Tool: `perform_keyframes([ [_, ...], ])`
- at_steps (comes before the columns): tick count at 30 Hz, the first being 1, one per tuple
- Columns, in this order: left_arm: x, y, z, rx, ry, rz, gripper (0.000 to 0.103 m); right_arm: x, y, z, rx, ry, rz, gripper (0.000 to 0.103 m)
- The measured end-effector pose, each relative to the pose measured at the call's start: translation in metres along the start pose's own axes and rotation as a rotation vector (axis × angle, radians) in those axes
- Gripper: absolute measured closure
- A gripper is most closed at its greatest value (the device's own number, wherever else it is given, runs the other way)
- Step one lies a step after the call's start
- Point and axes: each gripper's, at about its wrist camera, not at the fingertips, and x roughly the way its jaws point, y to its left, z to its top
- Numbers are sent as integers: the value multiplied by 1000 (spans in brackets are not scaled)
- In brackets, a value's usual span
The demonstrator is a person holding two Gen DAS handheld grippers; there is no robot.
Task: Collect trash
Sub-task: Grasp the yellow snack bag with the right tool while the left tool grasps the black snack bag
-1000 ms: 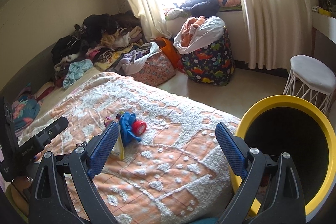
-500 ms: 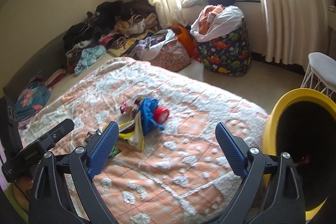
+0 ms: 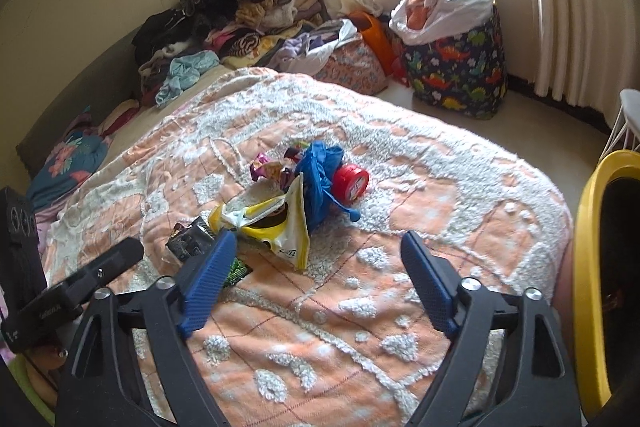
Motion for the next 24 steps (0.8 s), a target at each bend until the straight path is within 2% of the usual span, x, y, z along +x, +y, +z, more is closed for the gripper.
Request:
perform_keyframes([
  [3, 6, 5, -4, -37, 32, -24, 38, 13, -2, 1, 12, 35, 22, 42],
  [8, 18, 5, -13, -75, 91, -69, 48, 34, -1, 3, 3, 90, 52, 54],
  [12, 27, 2, -22, -96, 139, -103, 54, 51, 2, 4, 4, 122, 66, 55],
  [16, 35, -4, -28, -93, 166, -118, 55, 67, 2, 6, 26, 151, 95, 57],
  [19, 38, -4, -27, -112, 167, -126, 55, 77, 0, 7, 54, 175, 146, 70],
  [20, 39, -4, -27, -120, 168, -127, 55, 78, -1, 7, 65, 176, 167, 77],
  [21, 39, -3, -27, -127, 168, -129, 55, 78, -1, 7, 69, 175, 174, 88],
  [22, 40, -3, -27, -135, 171, -134, 55, 77, -1, 7, 68, 172, 176, 92],
  [24, 42, -4, -28, -148, 178, -143, 59, 72, 0, 6, 71, 163, 185, 94],
])
